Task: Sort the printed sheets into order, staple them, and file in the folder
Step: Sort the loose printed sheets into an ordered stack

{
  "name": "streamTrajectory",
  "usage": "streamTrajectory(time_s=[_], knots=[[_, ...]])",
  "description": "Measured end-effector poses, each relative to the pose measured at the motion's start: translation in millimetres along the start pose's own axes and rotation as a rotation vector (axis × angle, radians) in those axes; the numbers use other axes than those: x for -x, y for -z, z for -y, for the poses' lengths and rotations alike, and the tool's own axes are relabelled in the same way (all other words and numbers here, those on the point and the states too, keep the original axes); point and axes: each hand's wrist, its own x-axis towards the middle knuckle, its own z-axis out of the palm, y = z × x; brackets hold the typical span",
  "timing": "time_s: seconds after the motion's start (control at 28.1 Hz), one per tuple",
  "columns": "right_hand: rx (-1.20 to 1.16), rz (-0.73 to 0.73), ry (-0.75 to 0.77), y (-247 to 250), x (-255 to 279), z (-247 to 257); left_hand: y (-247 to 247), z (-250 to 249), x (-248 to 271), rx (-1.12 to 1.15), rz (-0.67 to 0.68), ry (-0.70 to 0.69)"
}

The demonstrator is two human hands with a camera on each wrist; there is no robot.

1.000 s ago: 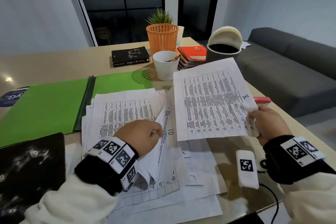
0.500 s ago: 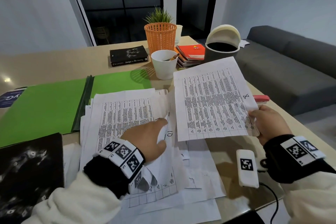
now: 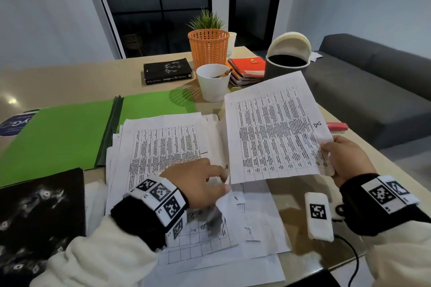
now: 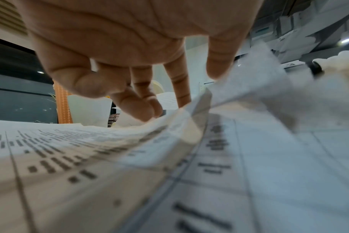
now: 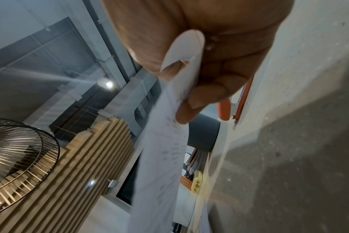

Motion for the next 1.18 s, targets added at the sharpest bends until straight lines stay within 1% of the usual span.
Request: streamTrajectory(time_s=[0.14,0.25,0.39,0.5,0.61,0.86,1.03,1.1,1.18], knots=[[-0.006,-0.009,-0.003,0,0,-1,-2,-2,-3,-0.041,0.036,-0.029],[-0.041,-0.027,-0.001,1,1,1,-6,-2,-1,-0.072,0.088,-0.065],[-0.098,-0.073,0.018,5,1,5,-10,-2,-2,-0.116,0.120,-0.044],[-0.139,-0.118,0.035,8,-4,2,-10,-3,-3,-0.150,0.176,-0.057],[-0.158,-0.117,0.036,6,-3,3,-11,-3,-3,-0.165,0.203,-0.071],[-0.089,-0.059,0.030,2,4,4,-8,-6,-1,-0.148,0.145,-0.095],[-0.013,0.047,-0.014,2,15,13,-4,0,-4,-0.001,-0.017,-0.153],[0.031,0.077,-0.026,3,17,15,3,8,-1,0.060,-0.082,-0.131],[0.066,0.114,-0.032,3,18,17,13,18,4,0.156,-0.142,-0.079]])
